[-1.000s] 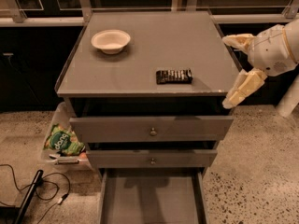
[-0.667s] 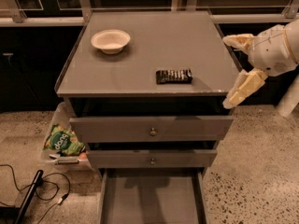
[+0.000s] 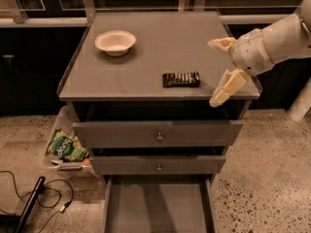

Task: Place rxbar chocolate into bottom drawer

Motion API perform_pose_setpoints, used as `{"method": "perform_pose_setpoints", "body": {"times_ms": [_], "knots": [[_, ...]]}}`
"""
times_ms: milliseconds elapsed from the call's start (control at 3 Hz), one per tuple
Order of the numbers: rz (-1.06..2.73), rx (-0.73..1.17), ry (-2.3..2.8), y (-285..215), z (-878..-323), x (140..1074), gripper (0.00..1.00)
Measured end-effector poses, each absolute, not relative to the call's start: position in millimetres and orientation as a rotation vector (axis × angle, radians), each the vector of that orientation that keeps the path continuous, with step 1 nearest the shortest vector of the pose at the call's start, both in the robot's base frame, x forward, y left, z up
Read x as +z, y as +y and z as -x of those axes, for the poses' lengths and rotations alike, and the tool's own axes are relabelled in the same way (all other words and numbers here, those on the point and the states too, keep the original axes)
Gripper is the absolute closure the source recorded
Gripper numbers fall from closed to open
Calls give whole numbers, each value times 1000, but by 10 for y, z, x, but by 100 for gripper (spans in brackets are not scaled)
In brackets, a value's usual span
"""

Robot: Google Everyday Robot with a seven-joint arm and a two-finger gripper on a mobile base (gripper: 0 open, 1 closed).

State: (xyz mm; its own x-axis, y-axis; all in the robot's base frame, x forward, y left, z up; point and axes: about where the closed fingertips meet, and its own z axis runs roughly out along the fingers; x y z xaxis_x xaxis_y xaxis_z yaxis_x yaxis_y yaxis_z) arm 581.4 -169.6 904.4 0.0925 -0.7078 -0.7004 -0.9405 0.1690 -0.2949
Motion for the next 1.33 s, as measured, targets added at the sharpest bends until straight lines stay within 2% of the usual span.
{"method": "perform_pose_setpoints", "body": {"times_ms": [667, 1333], "knots": [[1594, 537, 1680, -1503, -6297, 8818, 0], [1582, 579, 1709, -1485, -6654, 8572, 0]]}}
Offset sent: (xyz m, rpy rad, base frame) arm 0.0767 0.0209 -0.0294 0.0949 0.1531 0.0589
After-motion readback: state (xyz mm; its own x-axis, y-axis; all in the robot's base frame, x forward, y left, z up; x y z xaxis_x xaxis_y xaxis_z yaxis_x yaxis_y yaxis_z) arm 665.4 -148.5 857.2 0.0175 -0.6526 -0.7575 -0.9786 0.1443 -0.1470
